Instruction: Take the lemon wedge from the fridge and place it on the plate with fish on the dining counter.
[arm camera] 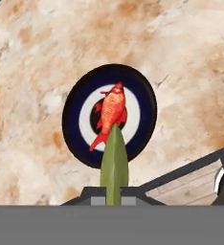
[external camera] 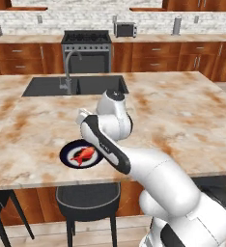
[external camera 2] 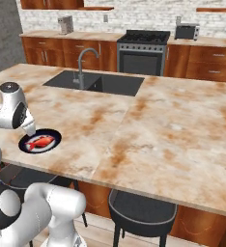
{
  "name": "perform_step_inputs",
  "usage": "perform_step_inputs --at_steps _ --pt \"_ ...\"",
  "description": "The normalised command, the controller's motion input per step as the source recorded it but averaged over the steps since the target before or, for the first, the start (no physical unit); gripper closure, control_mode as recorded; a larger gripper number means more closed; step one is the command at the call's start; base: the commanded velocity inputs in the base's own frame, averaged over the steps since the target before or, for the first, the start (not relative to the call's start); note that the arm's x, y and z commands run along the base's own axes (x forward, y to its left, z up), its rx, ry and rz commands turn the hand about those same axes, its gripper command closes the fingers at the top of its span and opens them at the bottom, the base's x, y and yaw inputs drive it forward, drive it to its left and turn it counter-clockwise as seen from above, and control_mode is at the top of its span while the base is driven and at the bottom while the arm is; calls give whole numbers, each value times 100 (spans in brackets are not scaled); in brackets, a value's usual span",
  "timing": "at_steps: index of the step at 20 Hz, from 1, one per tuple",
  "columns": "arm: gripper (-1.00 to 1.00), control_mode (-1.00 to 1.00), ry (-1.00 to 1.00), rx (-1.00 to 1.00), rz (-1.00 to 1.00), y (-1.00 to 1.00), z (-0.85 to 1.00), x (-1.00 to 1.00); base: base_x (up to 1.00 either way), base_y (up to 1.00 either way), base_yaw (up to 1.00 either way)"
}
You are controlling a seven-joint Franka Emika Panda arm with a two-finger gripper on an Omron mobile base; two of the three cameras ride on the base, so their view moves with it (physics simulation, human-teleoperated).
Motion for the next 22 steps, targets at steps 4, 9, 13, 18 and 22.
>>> perform_step_inputs --at_steps 4,9,13,18,22 --pt "100 -100 0 0 0 10 -6 30 0 0 0" --pt "100 -100 1 0 0 78 -46 98 0 0 0" --pt "100 -100 14 -6 0 89 -38 89 0 0 0" --pt "100 -100 13 -10 1 7 -36 20 0 0 0" --pt "100 -100 1 -5 1 -26 -38 0 0 0 0"
